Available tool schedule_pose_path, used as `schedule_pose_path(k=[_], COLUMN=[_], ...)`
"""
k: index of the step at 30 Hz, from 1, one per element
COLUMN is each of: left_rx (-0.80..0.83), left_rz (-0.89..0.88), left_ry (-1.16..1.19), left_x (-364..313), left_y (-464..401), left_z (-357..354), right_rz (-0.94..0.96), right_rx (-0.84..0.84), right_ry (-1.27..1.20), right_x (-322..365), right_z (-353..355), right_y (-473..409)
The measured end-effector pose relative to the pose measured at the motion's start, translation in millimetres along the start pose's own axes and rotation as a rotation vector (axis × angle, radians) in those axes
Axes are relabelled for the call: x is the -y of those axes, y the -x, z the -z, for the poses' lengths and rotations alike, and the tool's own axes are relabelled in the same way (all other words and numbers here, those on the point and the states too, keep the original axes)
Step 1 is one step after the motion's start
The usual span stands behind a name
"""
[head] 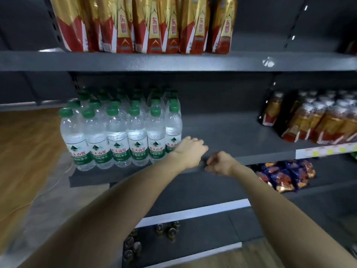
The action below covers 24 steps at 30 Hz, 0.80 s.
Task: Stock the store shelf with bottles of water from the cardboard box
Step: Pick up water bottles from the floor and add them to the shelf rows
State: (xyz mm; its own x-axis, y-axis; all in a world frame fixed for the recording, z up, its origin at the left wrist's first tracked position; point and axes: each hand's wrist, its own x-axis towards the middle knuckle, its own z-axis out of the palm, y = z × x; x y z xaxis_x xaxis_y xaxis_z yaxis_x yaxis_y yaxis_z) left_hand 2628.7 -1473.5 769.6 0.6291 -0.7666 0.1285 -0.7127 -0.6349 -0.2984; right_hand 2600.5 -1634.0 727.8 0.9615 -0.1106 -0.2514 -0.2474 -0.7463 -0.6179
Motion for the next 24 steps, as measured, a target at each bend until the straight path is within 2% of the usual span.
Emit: schedule_pose_path(k=[6, 13, 18, 24], left_rx=[0.079, 0.238, 0.321, 0.541], left_rz=[-0.119, -0.247, -0.302, -0.284], left_ry=[0.232, 0.297, 0.335, 0.433], left_x=[-50, -137, -199, -299], left_y=[18, 40, 42, 53], left_z=[-37, -82, -112, -168], right_rz=[-0.16, -0.354, -0.473, -0.666], right_rx=[-0.039, -0.071, -0.152, -0.208], right_ry=[0.068, 0.09, -0.07, -0.309], right_x=[-44, -118, -181, -277], right_z=[-37, -85, -114, -170], right_y=[54, 119, 163, 207])
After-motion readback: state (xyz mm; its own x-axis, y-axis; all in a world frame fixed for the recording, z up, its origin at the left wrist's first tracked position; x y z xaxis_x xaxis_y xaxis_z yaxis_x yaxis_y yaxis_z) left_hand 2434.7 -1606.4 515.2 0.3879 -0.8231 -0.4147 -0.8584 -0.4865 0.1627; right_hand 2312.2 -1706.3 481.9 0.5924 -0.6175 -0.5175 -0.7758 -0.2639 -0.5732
